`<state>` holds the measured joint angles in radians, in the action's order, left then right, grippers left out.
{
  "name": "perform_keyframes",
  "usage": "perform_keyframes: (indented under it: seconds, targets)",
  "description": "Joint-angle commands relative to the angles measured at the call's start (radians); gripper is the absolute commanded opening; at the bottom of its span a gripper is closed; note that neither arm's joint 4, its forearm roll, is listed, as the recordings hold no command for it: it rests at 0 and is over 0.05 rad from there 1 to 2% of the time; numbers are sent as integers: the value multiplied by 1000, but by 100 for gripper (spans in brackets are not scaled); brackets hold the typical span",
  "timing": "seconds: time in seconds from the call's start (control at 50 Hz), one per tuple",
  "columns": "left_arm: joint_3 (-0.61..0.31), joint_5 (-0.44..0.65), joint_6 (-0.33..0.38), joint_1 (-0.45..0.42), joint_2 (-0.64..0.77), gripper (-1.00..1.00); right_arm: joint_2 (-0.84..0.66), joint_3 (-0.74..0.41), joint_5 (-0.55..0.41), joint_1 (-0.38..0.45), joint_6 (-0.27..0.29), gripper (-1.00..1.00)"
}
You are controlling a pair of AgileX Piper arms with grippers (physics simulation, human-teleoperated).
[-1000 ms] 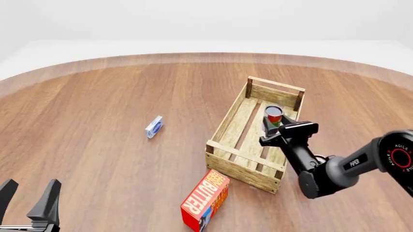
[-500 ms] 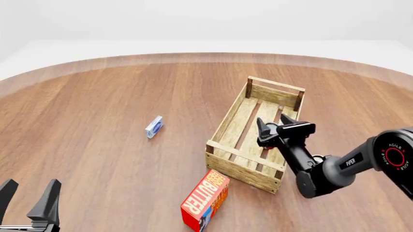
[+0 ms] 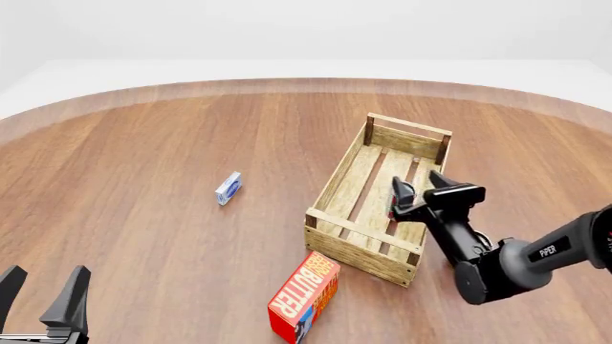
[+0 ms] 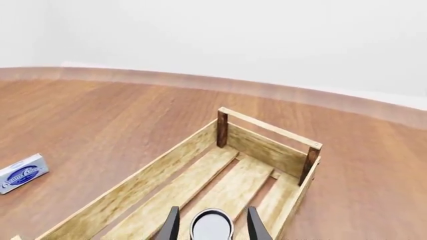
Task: Pick up the tomato sauce, and put it in the wooden tray.
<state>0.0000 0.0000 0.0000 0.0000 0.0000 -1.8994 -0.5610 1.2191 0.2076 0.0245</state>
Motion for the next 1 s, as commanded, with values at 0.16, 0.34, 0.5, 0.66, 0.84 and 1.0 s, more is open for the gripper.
perform_keyframes:
  seconds: [0.16,0.34,0.5,0.66,0.84,1.0]
  targets:
    - [0,0,0,0,0,100,148,106,-30,0,-1,100]
    - [0,0,0,0,0,100,236,147,-86,10,-9,100]
    - [0,0,0,0,0,100,285,165,-149,22,-20,100]
    - [0,0,0,0,0,100,339,184,-198,21,-25,100]
    - [0,0,0,0,0,100,387,201,-255,37,-34,100]
    - [0,0,0,0,0,100,431,210,-304,42,-34,100]
